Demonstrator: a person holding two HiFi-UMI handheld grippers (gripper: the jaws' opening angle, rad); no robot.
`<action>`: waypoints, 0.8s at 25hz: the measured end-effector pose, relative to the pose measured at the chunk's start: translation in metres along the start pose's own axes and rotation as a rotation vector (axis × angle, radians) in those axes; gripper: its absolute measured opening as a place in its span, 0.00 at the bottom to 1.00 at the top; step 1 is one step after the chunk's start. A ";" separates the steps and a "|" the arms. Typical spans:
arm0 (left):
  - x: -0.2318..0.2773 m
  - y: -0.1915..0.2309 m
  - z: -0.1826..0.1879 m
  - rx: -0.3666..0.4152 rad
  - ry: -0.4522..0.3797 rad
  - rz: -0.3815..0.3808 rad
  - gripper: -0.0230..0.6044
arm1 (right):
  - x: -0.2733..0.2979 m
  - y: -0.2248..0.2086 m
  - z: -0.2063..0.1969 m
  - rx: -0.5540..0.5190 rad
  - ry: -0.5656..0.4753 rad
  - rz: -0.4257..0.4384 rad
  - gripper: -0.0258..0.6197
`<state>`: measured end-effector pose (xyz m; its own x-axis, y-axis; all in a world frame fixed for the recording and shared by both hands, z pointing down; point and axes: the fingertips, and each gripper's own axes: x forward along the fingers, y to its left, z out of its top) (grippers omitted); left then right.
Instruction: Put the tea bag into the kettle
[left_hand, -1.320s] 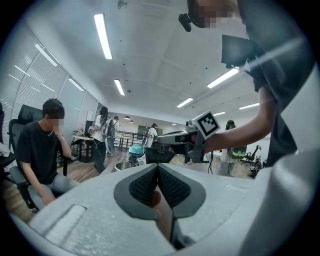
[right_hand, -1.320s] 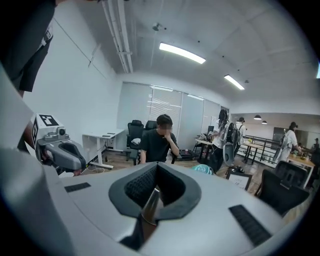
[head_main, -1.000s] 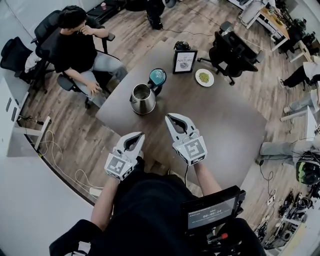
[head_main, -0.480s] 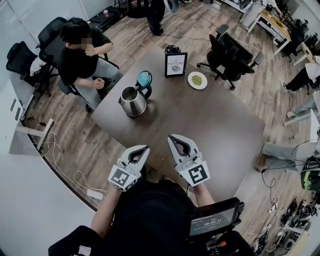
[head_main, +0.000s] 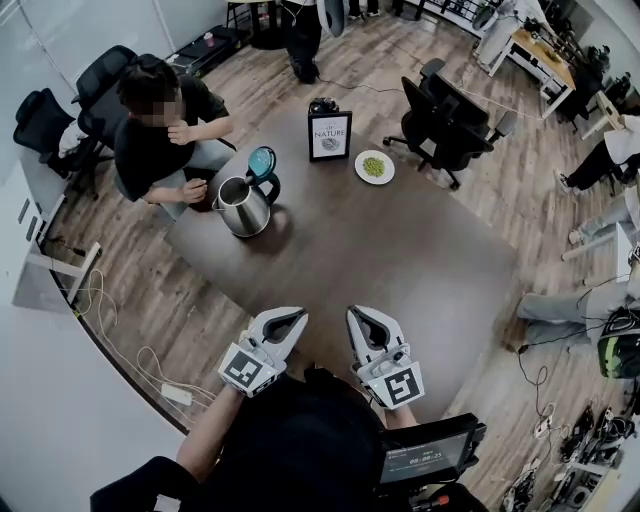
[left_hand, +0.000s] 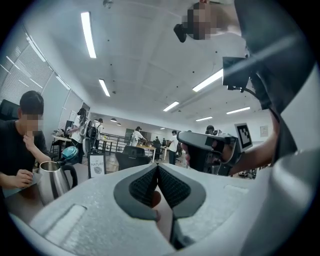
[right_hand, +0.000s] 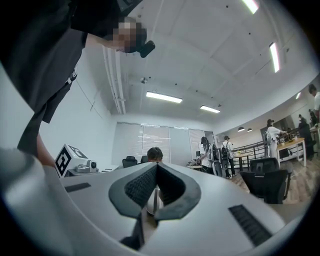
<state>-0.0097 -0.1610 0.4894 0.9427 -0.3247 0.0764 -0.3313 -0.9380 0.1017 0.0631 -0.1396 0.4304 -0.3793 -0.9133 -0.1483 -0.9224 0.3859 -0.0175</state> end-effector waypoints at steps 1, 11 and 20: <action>0.004 -0.007 -0.001 0.002 0.003 -0.007 0.04 | -0.008 -0.001 0.000 -0.003 -0.003 0.000 0.05; 0.022 -0.071 -0.031 0.011 0.053 -0.074 0.04 | -0.081 -0.005 -0.018 0.007 0.029 -0.018 0.05; 0.028 -0.097 -0.053 0.032 0.087 -0.122 0.04 | -0.108 -0.005 -0.038 0.008 0.037 -0.054 0.05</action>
<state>0.0469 -0.0726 0.5341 0.9686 -0.1975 0.1508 -0.2116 -0.9738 0.0838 0.1058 -0.0482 0.4836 -0.3317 -0.9369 -0.1103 -0.9409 0.3370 -0.0327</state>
